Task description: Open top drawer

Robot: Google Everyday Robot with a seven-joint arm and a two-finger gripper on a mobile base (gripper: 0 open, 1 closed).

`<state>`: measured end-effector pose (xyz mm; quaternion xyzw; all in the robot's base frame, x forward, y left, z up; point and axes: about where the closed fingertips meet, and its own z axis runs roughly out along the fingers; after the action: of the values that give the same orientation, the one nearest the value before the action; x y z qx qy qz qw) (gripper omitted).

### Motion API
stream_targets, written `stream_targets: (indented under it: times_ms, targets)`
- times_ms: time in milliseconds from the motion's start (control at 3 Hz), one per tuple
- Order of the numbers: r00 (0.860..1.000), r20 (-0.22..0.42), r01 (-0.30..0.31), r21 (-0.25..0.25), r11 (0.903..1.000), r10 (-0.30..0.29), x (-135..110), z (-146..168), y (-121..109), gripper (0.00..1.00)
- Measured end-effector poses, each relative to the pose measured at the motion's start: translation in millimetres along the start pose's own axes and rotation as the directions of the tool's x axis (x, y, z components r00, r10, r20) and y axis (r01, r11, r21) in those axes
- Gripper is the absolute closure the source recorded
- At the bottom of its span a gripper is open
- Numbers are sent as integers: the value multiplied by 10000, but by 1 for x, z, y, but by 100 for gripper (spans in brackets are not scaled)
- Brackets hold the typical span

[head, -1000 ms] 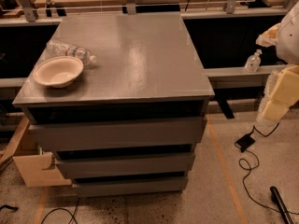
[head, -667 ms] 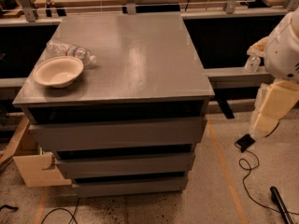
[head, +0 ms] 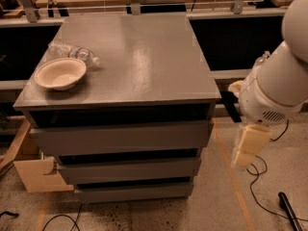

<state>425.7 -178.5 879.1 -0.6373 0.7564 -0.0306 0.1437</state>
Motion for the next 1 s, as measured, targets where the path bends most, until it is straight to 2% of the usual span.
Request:
stream_targets:
  times_ms: [333, 667, 1000]
  targets:
    - [9984, 569, 15, -267, 9996, 0, -17, 40, 10, 0]
    - [9984, 569, 15, -266, 9996, 0, -17, 40, 10, 0]
    - [9973, 727, -36, -410, 9992, 66, -13, 67, 12, 0]
